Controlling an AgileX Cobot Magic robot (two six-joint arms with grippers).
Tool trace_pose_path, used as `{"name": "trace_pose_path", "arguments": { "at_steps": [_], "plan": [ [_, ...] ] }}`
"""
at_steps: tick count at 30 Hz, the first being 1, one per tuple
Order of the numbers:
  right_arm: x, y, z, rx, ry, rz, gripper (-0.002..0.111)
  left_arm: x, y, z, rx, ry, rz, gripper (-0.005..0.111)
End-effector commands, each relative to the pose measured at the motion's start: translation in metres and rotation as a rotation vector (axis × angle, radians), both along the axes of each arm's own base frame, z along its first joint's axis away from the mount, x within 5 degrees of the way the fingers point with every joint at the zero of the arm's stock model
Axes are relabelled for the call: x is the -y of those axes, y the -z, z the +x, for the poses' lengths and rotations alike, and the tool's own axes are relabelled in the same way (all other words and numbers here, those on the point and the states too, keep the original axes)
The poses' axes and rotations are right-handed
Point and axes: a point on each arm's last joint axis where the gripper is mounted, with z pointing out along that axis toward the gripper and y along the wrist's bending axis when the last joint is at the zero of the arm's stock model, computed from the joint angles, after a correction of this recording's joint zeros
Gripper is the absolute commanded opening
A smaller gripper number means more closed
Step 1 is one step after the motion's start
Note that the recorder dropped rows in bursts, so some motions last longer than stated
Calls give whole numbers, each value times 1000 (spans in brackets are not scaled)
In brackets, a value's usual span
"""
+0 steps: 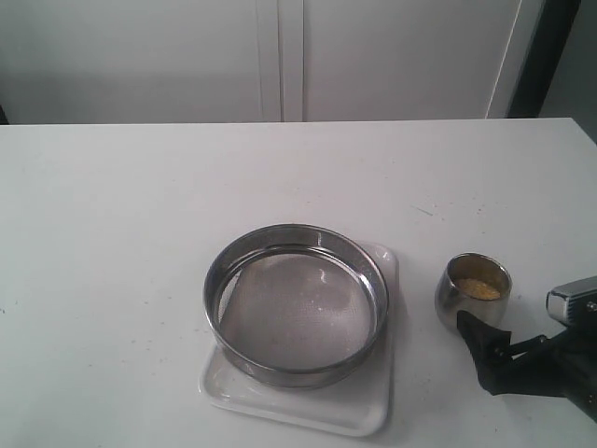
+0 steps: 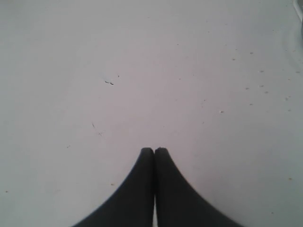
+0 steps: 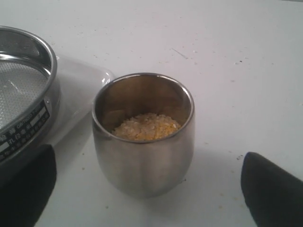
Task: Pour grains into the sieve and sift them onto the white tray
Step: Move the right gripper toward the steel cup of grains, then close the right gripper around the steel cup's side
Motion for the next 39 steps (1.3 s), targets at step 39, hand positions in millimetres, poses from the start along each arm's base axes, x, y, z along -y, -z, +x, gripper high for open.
{"name": "trace_pose_path", "arguments": {
  "at_steps": [39],
  "plan": [
    [-8, 16, 32, -61, -89, -2, 99, 1, 1, 0, 3, 0, -14, 0]
  ]
}}
